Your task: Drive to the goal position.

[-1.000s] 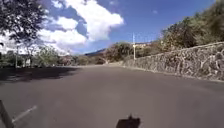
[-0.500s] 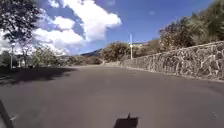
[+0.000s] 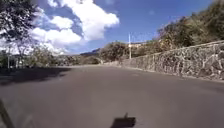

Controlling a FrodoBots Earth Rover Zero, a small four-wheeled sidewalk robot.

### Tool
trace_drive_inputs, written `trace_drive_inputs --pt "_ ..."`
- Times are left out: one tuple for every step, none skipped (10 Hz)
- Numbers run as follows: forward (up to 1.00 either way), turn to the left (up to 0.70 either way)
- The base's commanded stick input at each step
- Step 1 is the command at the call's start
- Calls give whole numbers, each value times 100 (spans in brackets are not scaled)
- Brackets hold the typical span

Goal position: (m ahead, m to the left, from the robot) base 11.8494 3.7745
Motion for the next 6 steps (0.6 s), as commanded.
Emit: trace_drive_inputs --pt "50 0" --pt "50 0" --pt "50 0" --pt "50 0" --pt "50 0" --pt "50 0"
